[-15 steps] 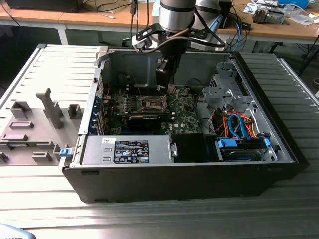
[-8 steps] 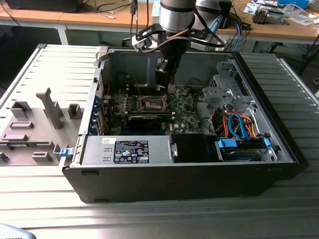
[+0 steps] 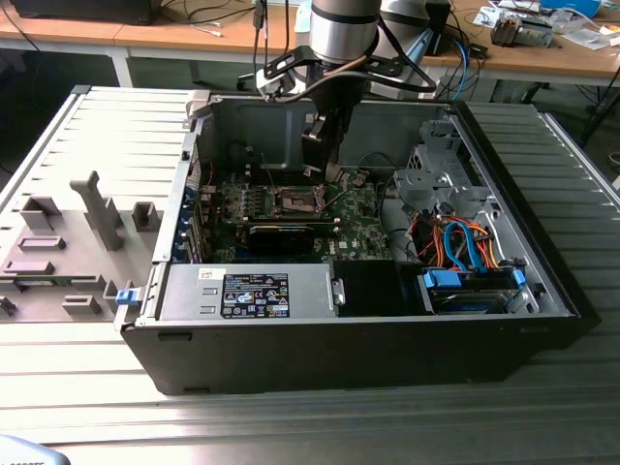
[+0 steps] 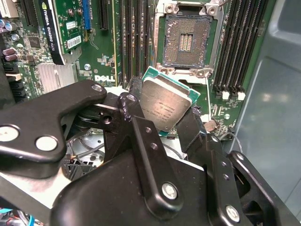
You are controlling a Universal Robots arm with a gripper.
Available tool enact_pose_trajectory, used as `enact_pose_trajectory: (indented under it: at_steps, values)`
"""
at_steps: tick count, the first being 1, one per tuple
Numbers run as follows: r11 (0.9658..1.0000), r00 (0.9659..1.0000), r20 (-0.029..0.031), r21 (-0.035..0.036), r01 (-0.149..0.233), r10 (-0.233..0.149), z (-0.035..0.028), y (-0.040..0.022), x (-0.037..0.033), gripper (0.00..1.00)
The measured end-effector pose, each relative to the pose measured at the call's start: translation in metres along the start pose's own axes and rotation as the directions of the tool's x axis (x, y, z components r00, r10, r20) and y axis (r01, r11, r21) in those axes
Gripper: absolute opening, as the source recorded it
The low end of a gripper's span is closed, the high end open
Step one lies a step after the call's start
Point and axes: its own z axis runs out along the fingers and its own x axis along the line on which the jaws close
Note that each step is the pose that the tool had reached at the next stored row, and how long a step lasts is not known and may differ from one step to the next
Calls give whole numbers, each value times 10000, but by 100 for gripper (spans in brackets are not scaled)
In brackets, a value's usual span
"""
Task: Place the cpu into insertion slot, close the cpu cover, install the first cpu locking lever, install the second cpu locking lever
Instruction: 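Place the cpu into insertion slot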
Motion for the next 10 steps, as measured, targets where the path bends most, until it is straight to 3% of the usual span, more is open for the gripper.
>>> enact_pose_trajectory:
  at_steps: [10]
  values:
    - [10000,10000,1,3,-98,98,1,0,0,54]
